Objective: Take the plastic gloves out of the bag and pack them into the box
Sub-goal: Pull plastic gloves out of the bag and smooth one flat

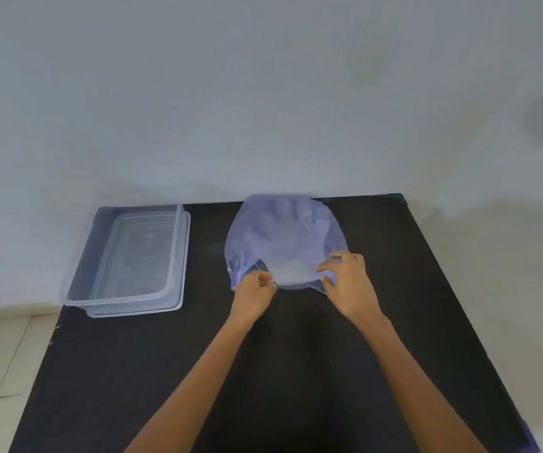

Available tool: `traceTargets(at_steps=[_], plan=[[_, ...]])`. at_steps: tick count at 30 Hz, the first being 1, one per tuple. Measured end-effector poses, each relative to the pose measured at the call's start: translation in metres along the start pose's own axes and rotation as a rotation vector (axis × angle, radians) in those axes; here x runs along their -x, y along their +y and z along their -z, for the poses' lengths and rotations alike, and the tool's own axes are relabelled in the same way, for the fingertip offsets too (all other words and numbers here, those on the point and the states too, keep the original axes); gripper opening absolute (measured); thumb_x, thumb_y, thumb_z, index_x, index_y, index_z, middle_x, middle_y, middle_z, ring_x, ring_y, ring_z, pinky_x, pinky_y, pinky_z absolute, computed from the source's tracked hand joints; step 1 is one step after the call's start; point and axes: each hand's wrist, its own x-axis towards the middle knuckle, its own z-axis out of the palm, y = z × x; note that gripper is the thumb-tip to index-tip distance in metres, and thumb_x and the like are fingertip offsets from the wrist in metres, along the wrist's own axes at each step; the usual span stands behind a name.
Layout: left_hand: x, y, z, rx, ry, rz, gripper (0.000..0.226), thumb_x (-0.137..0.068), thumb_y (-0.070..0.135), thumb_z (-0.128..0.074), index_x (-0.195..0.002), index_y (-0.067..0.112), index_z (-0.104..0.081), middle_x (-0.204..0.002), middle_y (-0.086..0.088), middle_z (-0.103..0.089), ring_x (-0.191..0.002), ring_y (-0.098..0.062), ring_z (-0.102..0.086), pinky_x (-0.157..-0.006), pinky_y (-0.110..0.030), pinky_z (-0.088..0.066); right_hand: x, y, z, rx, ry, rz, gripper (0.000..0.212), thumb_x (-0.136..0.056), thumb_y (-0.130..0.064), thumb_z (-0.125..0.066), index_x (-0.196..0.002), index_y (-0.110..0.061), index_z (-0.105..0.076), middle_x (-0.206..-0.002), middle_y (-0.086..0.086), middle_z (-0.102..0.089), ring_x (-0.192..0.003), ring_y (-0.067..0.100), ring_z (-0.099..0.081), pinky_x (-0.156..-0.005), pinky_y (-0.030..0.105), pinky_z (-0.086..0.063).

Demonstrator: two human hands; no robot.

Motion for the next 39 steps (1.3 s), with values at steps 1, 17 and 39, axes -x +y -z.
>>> traceTargets(at_steps=[1,17,39], plan=[[-0.009,0.0,-0.003,-0.009,0.022,-0.004,0.027,-0.09,0.008,-0.049,-0.067,0.022,-0.05,-0.082,-0.003,-0.053,-0.071,-0.013,-0.049,-0.057,-0.013,-0.035,-0.008,0.003,-0.007,0.014,-0.029,-0.02,0.024,-0.09,-0.017,-0.059,-0.112,-0.012,-0.068,-0.128,0.01,-0.057,-0.122,0.029,-0.044,-0.098,0.036,-0.046],[-0.091,0.006,-0.037,0.027,0.164,0.308,0.017,-0.081,0.005,-0.056,-0.097,0.0,-0.055,-0.089,-0.014,-0.058,-0.088,-0.029,-0.058,-0.069,-0.031,-0.044,-0.081,0.027,-0.075,0.342,-0.051,-0.091,0.052,-0.039,-0.015,-0.09,-0.085,-0.009,-0.067,-0.071,0.011,-0.069,-0.063,0.027,-0.067,-0.052,0.03,-0.053],[-0.11,0.001,-0.023,-0.072,0.056,0.375,0.024,-0.093,0.01,-0.049,-0.112,0.007,-0.064,-0.111,-0.007,-0.061,-0.099,-0.025,-0.054,-0.089,-0.031,-0.044,-0.056,0.01,-0.065,-0.005,0.363,0.247,0.018,-0.08,-0.004,-0.052,-0.084,0.0,-0.069,-0.083,0.016,-0.069,-0.073,0.029,-0.064,-0.059,0.032,-0.055]])
